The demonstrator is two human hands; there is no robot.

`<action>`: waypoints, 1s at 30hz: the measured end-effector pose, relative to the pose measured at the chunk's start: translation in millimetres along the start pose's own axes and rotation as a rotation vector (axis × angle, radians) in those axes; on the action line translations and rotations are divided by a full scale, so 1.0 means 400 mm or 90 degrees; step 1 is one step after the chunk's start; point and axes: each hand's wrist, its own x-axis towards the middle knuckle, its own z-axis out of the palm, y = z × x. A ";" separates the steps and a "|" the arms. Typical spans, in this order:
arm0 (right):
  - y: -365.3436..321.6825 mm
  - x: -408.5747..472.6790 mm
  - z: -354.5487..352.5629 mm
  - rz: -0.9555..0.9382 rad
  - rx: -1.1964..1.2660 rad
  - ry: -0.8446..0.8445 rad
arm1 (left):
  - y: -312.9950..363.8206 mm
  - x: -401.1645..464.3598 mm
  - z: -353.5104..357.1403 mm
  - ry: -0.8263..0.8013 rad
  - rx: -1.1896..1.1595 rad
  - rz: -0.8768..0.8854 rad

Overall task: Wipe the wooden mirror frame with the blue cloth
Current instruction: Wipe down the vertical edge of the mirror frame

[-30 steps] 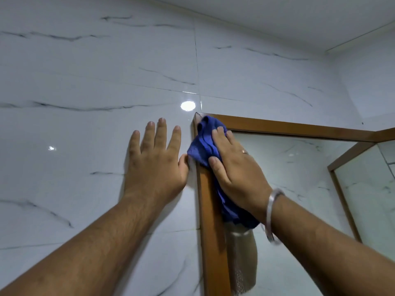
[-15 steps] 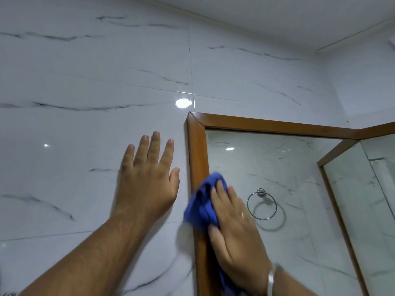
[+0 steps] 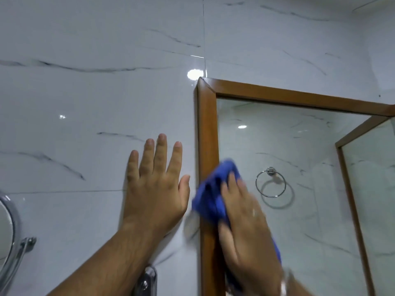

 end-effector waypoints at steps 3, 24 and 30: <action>-0.029 -0.141 0.025 -0.011 -0.033 -0.023 | 0.001 0.001 0.000 -0.006 0.002 -0.001; -0.043 -0.317 0.053 0.004 -0.013 -0.042 | 0.003 -0.002 0.006 0.025 -0.006 0.008; 0.016 0.131 -0.016 -0.008 0.021 -0.005 | 0.003 -0.006 0.000 0.014 -0.009 0.007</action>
